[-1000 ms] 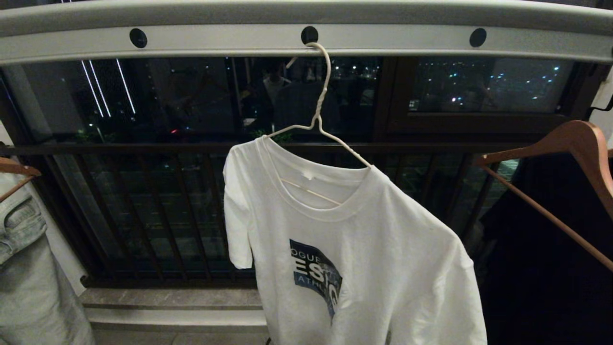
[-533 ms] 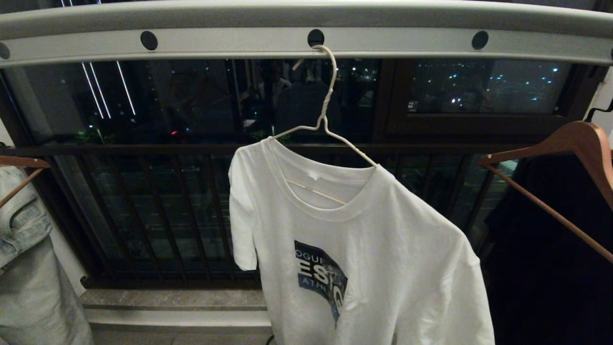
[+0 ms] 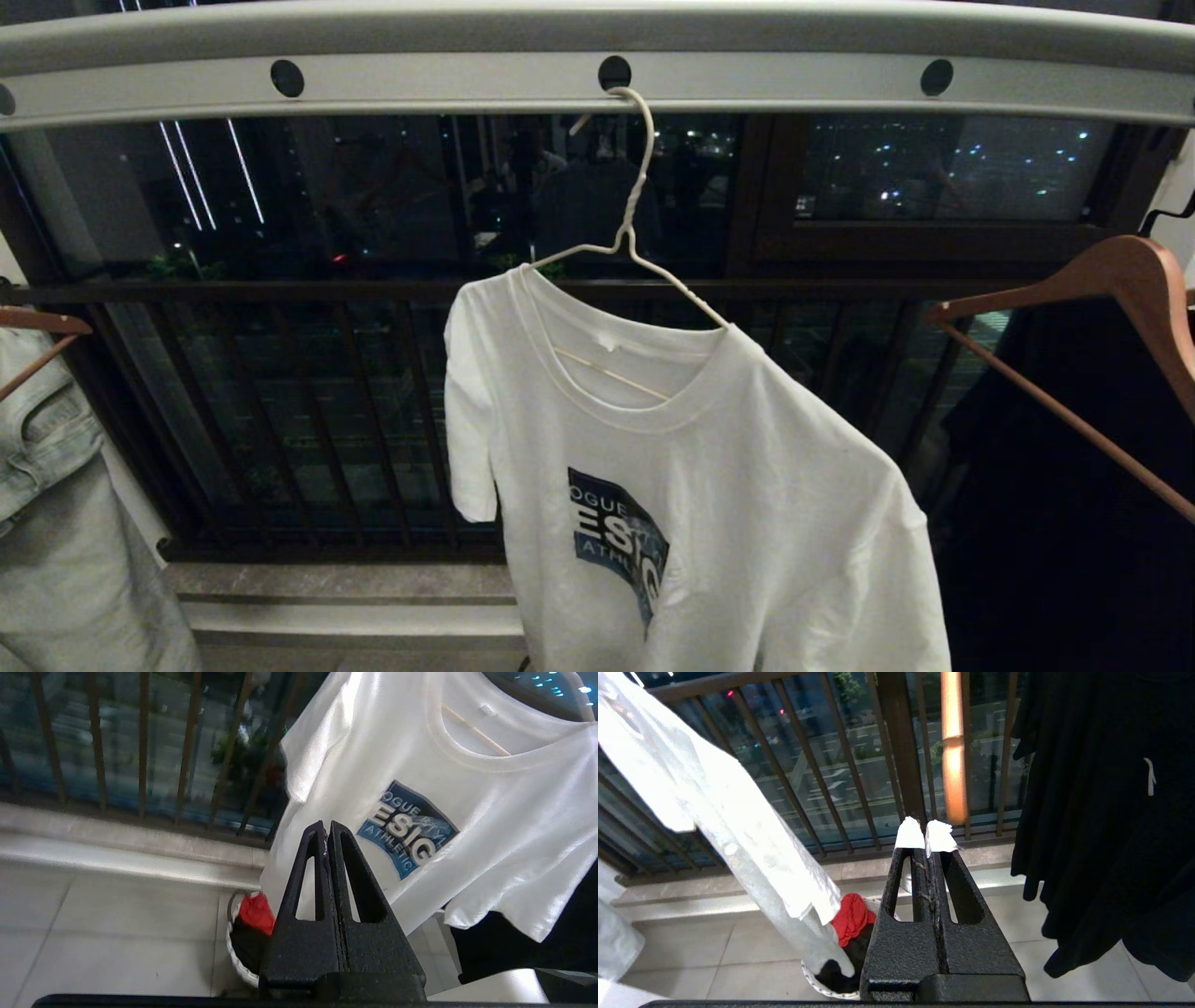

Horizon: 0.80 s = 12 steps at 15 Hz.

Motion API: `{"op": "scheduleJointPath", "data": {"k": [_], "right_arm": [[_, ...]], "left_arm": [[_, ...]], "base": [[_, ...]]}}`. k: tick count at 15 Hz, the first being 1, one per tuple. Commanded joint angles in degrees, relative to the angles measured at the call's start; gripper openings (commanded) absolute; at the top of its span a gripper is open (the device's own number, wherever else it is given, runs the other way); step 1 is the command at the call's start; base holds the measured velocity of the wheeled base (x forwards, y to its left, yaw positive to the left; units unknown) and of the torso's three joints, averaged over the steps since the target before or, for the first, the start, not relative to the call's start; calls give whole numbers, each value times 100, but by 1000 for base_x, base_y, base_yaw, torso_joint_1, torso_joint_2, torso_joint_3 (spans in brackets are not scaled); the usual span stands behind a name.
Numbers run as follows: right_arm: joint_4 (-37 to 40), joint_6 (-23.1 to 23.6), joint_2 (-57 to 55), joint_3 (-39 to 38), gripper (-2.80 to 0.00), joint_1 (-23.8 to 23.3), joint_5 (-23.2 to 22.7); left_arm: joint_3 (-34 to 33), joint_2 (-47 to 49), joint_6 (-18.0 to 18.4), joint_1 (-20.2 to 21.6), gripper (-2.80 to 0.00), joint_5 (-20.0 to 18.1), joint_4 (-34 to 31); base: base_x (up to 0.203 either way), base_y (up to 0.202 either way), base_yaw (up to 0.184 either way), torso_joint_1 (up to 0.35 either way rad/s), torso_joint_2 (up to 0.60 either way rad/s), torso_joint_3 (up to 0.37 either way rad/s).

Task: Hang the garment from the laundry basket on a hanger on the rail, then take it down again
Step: Take the clothes off the clothes rack

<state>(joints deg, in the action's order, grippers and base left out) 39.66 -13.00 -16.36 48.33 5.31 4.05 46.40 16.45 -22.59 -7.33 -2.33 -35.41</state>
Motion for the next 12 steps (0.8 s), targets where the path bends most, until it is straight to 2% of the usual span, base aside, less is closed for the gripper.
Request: {"op": "scheduleJointPath", "data": {"k": [1, 3, 6, 9, 12], "right_arm": [[16, 43, 54, -60, -280, -173, -85], [-16, 129, 77, -208, -280, -225, -500], [-46, 175, 62, -210, -280, -188, -484], [-47, 688, 64, -242, -280, -285, -553], [-47, 756, 54, -218, -280, -527, -619]], "left_arm": [[103, -19, 14, -152, -280, 3, -24], [-50, -25, 182, -396, -280, 25, -21], [-255, -27, 326, -410, -280, 145, -18], [-348, -23, 936, -410, -280, 757, -3], [-221, -27, 819, -218, -280, 661, 77]], "base": [[0, 0, 0, 0, 0, 0], [0, 0, 0, 0, 0, 0], [0, 0, 0, 0, 0, 0], [0, 0, 0, 0, 0, 0], [0, 0, 0, 0, 0, 0]]}}
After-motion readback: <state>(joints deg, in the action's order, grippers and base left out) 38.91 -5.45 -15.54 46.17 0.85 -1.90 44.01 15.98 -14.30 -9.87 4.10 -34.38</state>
